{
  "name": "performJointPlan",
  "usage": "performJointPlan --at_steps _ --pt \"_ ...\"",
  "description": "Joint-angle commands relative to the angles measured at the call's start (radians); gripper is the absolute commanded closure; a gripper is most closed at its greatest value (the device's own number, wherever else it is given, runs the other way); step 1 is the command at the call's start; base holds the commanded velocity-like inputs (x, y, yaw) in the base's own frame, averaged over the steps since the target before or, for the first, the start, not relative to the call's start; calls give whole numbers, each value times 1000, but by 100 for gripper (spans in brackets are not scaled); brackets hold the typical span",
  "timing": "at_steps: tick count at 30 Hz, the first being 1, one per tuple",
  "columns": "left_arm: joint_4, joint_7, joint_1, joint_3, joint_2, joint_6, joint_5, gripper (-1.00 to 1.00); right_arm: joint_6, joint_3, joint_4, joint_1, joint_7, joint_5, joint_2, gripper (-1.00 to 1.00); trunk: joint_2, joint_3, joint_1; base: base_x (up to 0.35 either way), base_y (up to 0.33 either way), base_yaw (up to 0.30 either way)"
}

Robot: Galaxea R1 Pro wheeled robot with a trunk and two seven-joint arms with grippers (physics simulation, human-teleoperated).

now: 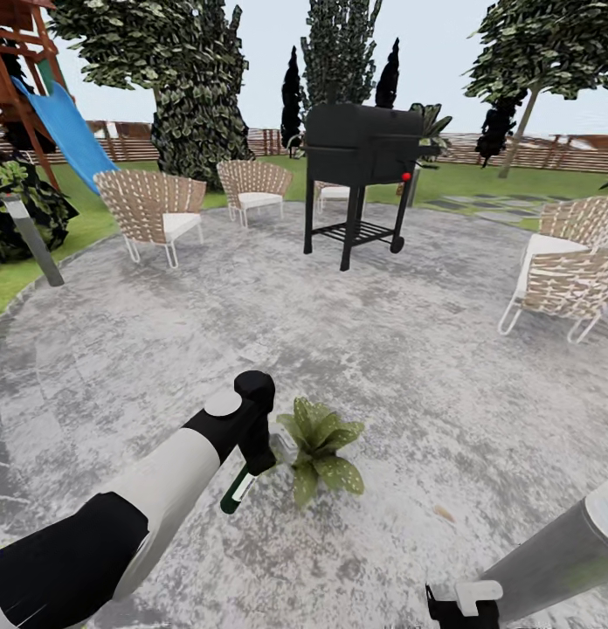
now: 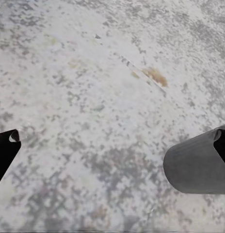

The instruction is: Pick up the pesticide atomizer in the garden and spray insectifuge to fully cover both potted plants in the garden.

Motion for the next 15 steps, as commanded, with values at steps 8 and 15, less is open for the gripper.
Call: performJointPlan --at_steps 8,15 --pt "0 -10 1 0 0 12 -11 100 -1 9 -1 0 -6 -4 0 -100 0 -1 -1 -244 -20 246" --pt "-10 49 107 -18 0 16 -1 100 -1 9 -1 0 -5 -3 2 -100 0 -1 -1 -5 0 11"
